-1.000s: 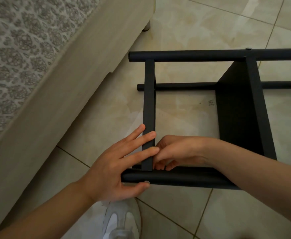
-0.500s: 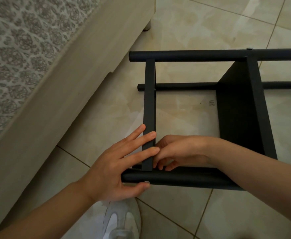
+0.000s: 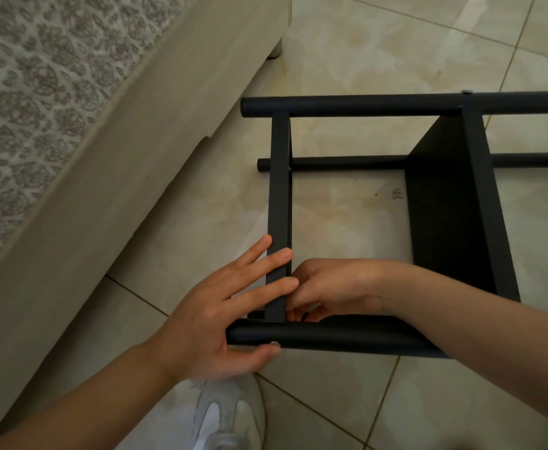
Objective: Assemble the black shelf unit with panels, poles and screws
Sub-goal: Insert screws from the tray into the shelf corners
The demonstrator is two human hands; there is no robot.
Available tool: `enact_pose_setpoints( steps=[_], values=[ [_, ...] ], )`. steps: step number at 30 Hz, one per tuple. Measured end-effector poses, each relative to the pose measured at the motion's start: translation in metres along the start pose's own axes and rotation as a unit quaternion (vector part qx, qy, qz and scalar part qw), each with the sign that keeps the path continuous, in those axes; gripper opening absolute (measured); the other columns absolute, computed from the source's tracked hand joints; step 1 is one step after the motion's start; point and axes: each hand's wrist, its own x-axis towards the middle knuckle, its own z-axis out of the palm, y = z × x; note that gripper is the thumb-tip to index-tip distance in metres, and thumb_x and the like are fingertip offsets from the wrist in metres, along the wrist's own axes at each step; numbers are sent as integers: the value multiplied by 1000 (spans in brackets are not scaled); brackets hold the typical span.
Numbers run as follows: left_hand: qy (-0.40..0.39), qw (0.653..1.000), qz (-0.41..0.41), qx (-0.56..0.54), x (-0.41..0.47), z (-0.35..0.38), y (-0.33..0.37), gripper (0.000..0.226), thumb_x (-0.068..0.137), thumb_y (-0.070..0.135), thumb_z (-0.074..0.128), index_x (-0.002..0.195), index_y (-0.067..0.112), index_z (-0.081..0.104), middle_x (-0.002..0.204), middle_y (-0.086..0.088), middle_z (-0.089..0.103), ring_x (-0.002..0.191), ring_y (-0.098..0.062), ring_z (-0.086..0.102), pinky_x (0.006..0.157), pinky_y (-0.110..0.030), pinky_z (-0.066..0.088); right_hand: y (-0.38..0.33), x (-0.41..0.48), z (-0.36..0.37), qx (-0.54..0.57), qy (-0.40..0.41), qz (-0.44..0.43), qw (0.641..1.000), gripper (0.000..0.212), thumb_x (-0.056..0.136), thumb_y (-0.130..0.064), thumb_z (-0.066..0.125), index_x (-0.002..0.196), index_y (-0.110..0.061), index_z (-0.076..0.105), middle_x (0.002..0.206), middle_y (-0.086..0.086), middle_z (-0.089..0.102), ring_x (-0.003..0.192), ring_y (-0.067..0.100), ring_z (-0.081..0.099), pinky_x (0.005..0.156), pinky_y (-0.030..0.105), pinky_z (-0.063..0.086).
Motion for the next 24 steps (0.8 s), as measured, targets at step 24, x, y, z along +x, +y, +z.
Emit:
enact_pose_setpoints(
  steps=[24],
  values=[
    [-8,1000,-16,-6,-2,-2,3,68,86,32,71,146,14,47,162,-6,33,152,-31,22,120,-39,29,0,-12,1,-33,16,-34,999,30,96,-14,56,119,4,62,106,20,63,98,23,57,107,46,41]
  ],
)
